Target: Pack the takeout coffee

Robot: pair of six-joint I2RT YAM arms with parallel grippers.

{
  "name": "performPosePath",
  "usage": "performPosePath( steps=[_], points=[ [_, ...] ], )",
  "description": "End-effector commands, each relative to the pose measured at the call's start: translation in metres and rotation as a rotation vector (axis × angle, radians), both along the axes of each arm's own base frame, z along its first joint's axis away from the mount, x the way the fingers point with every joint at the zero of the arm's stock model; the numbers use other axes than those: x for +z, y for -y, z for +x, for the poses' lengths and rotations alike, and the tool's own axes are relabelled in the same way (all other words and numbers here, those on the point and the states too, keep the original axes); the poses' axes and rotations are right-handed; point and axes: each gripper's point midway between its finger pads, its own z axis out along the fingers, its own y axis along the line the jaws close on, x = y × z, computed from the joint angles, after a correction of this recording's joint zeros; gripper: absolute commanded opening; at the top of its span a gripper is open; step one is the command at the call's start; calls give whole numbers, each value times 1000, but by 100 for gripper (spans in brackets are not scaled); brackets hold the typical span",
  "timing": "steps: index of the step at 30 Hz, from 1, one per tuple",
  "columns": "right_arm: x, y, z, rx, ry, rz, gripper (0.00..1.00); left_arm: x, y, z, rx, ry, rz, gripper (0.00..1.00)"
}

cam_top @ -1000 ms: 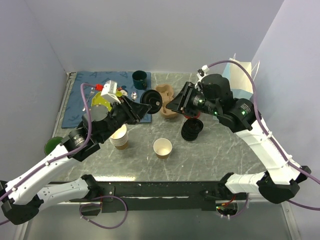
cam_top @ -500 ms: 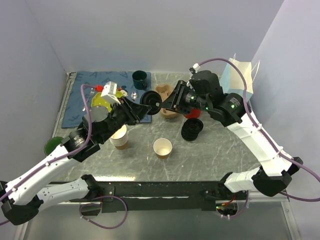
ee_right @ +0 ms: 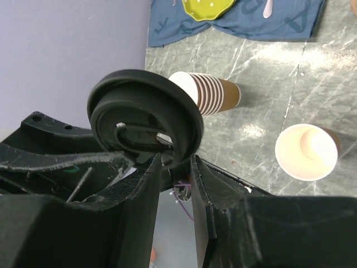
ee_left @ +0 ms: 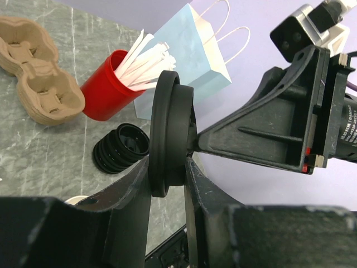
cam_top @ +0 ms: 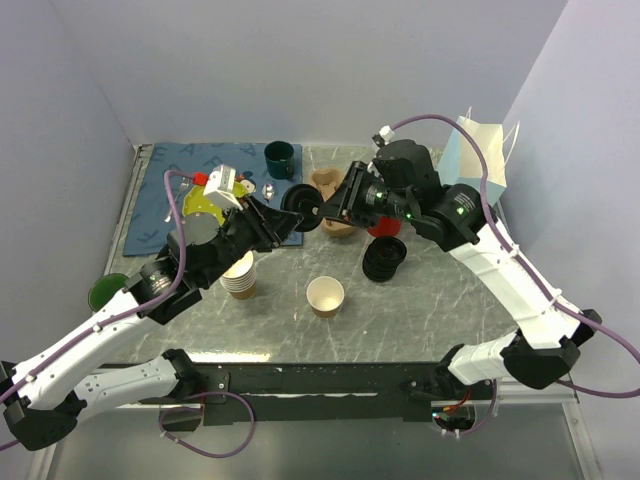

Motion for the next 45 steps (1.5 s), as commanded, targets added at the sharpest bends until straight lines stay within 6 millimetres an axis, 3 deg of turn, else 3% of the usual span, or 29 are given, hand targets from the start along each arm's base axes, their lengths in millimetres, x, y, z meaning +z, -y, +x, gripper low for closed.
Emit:
performPosePath(
  steps=[1, 5, 9, 13, 14, 15, 18, 21, 26, 29, 33, 37, 45],
  points=[
    [16, -8, 7, -16, 36, 17, 34, 14, 0, -5, -16, 19, -69, 12],
    [17, -9, 8, -25, 38, -3, 28, 13, 1, -6, -21, 14, -68, 12],
    [13, -8, 8, -30, 37, -42, 10, 15, -4, -5, -6, 22, -65, 13],
    [10, -6, 10, -38, 48, -55, 0, 15, -6, -7, -4, 26, -70, 20],
    [9, -6, 10, -32, 52, -61, 0, 14, -5, -7, -5, 23, -71, 25],
    [9, -5, 10, -35, 58, -66, 0, 13, -5, -7, -7, 18, -67, 42],
    [6, 1, 11, -31, 73, -116, 0, 7, -6, -8, -6, 0, -45, 71],
    [0, 15, 6, -17, 83, -187, 0, 2, -8, -11, -13, -13, -17, 83],
    [-31, 39, -8, 37, 74, -336, 0, -12, -18, -18, -19, -27, 62, 91],
    [-71, 53, -27, 109, -23, -452, 0, -21, -23, -25, -53, -18, 164, 95],
    [-122, 64, -43, 166, -118, -540, 0, -56, -37, -26, -40, -110, 328, 99],
    [-147, 56, -48, 231, -194, -574, 0, -72, -48, -24, -12, -166, 332, 97],
    [-163, 40, -34, 254, -229, -649, 0, -76, -70, -21, 28, -212, 284, 97]
  ],
)
